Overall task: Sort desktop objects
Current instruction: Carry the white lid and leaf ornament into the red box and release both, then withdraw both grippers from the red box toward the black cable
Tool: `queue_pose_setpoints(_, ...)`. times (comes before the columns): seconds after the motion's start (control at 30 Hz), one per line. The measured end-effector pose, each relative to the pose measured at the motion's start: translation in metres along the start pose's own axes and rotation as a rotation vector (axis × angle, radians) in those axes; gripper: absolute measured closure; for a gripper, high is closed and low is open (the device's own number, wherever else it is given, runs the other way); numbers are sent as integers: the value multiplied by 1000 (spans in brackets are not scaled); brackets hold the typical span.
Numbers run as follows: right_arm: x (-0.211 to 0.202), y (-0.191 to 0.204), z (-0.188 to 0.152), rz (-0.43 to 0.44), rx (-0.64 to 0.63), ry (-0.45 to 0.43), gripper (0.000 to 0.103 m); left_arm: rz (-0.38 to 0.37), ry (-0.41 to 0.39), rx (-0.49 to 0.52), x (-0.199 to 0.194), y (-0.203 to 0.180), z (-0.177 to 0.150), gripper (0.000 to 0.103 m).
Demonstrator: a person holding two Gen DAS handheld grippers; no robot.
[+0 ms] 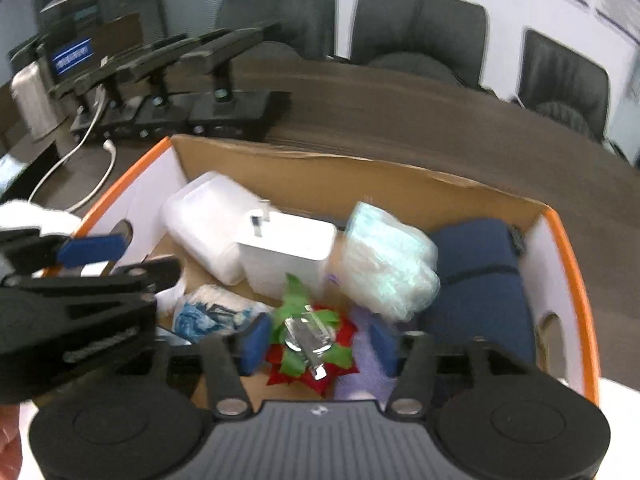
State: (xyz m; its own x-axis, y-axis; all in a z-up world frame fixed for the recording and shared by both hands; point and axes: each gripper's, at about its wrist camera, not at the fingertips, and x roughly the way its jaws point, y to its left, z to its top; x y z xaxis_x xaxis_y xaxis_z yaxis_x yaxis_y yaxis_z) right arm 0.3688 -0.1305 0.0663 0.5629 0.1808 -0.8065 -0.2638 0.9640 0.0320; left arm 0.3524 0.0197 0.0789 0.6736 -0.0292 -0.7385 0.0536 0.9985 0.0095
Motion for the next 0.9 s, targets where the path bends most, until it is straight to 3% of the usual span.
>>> queue_pose_setpoints(0.07,-14,-9,2,14,39,-2,32,-32,26,-6,-9,2,2,36)
queue_pose_setpoints(0.13,-29,-17,2,6,64,-1,31,-15,48,-18,-19,1,3,25)
queue_pose_setpoints(0.2,-41,-25,0,-19,86,10,27,-22,61,-31,-30,0,2,20)
queue_pose_setpoints(0.33,-65,-42,-11,-78,116,23,20,-46,97,-47,-51,-6,-5,0)
queue_pose_setpoints(0.5,-93,-67,-42,-123,145,28,19,-27,138,-48,-72,-19,-25,0)
queue_pose_setpoints(0.63,-115,-74,-75,-125,153,8,19,-16,80,-36,-99,-29,-48,0)
queue_pose_setpoints(0.73,-139,-69,-101,-99,143,-39,19,-3,29,-19,-119,-38,-71,0)
queue_pose_setpoints(0.9,-173,-53,-139,1,134,-77,18,-38,21,1,-142,-47,-112,0)
